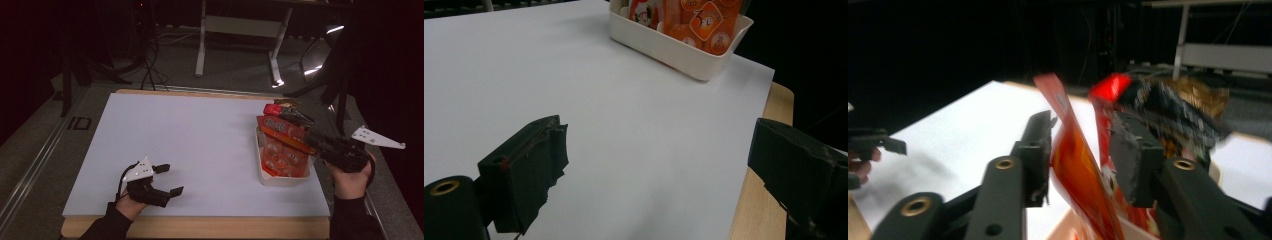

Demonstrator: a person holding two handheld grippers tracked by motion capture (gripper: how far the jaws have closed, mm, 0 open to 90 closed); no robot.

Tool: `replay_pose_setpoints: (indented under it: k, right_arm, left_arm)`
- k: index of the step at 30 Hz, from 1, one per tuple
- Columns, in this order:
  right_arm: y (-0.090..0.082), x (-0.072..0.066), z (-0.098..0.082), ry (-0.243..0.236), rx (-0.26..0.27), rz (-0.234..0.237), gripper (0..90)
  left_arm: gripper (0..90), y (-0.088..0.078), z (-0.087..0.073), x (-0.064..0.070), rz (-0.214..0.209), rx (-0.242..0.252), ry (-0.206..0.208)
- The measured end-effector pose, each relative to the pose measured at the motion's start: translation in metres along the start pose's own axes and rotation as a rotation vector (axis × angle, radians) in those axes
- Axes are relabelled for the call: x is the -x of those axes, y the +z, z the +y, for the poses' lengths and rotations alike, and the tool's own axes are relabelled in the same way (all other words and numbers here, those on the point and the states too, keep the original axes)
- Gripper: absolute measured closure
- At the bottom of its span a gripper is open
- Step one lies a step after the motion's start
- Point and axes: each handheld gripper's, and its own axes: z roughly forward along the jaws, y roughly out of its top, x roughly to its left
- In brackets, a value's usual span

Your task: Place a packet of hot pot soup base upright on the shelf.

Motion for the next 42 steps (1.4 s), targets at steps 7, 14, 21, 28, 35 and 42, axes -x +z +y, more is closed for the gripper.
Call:
replay_pose_setpoints:
  k: [7, 14, 21, 28, 35, 42]
  right_arm:
    - [-0.003, -0.032, 0.031, -0.064, 0.021, 0.044, 41.6]
    - [0.011, -0.054, 0.039, -0.087, 0.014, 0.088, 28.5]
    - [0.031, -0.073, 0.033, -0.098, 0.001, 0.163, 17.6]
    - [0.049, -0.085, 0.018, -0.1, -0.029, 0.212, 13.9]
    - [0.069, -0.095, -0.007, -0.075, -0.099, 0.269, 13.7]
    - [0.083, -0.099, -0.034, -0.068, -0.15, 0.279, 13.7]
  left_arm:
    - [8.3, 0.001, -0.001, 0.0, 0.0, -0.009, -0.006]
    - [8.3, 0.001, -0.002, -0.001, -0.002, -0.009, -0.008]
    - [8.3, 0.001, -0.002, -0.001, -0.004, -0.01, -0.011]
    - [8.3, 0.001, -0.002, 0.0, -0.006, -0.008, -0.013]
    - [8.3, 0.001, -0.002, 0.0, -0.008, -0.008, -0.014]
    - [8.3, 0.002, -0.003, 0.0, -0.009, -0.01, -0.011]
